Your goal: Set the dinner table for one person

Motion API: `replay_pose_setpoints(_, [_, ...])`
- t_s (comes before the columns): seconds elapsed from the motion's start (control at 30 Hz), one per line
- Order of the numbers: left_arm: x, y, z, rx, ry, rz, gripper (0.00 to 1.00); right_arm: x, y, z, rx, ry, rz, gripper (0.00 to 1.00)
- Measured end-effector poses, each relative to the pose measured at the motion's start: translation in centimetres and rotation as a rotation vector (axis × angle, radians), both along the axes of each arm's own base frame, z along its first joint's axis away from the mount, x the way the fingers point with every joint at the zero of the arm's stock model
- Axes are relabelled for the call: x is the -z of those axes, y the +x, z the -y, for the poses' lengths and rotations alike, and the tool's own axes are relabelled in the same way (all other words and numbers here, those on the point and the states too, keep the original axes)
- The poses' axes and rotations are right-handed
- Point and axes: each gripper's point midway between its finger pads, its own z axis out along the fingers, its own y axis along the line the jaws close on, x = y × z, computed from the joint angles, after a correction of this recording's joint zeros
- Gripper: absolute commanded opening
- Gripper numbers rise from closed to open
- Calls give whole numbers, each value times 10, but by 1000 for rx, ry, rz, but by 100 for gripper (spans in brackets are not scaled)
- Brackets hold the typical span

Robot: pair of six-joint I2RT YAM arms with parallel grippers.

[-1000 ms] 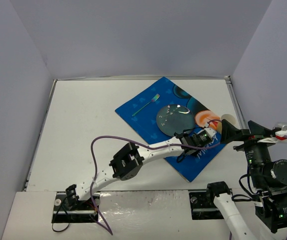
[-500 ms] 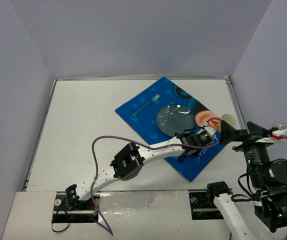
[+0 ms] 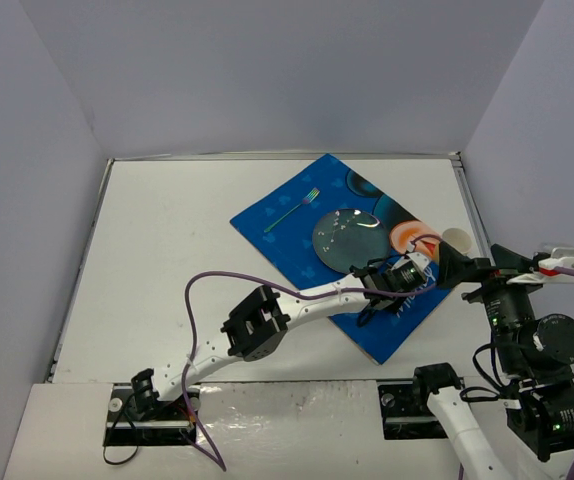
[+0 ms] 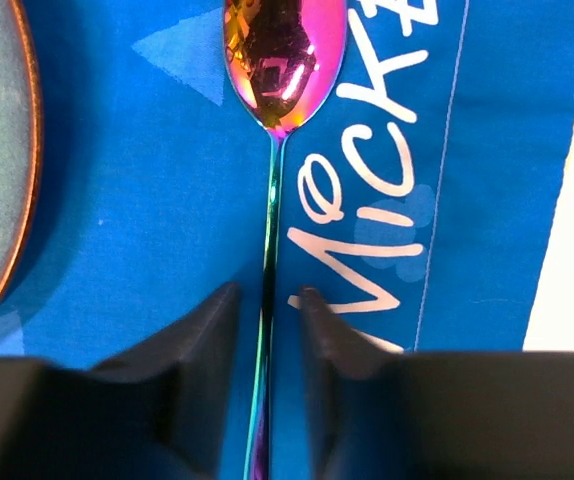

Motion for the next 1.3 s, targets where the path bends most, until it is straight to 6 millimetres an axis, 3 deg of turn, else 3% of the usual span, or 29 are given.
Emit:
replay_pose_setpoints(0.17, [-3,1,-7,-10,15,12,55,1,0,0,1,-5,-2,100])
replay_pose_setpoints(0.27, [-21,2,-15,-9,20,31,69,2,0,1,6,-16,-4,100])
replay_pose_setpoints(0.4, [-85,5,-37,-23,-21,95,82,1,-1,7,34,-40,-2,100])
replay_pose_setpoints(0.47, [-135,8,-59,-45,-95,144,89,0,-3,14,68,-51,2,100])
replay_pose_setpoints(0.53, [-182,13,-99,-92,-150,183,94,-2,-7,22,108,-59,15,100])
replay_pose_setpoints(0.63, [-250,40,-177,-227,-246,270,97,-7,-19,34,165,-69,49,100])
replay_pose_setpoints(0.73, [-285,63,-273,-417,-288,366,97,-11,-31,45,214,-82,82,100])
replay_pose_setpoints(0.8, [-291,63,-337,-538,-259,427,97,-8,-37,52,248,-82,89,100])
replay_pose_setpoints(0.87, [-290,51,-385,-621,-221,466,97,-4,-41,58,279,-81,91,100])
replay_pose_setpoints(0.9, [-300,42,-403,-647,-243,503,97,-3,-41,60,288,-82,93,100])
replay_pose_setpoints(1.13, [-281,-14,-515,-829,-165,621,97,27,-37,61,295,-116,49,100])
replay_pose_setpoints(1.3, [-276,-46,-567,-949,-176,704,97,39,-36,60,286,-138,34,100])
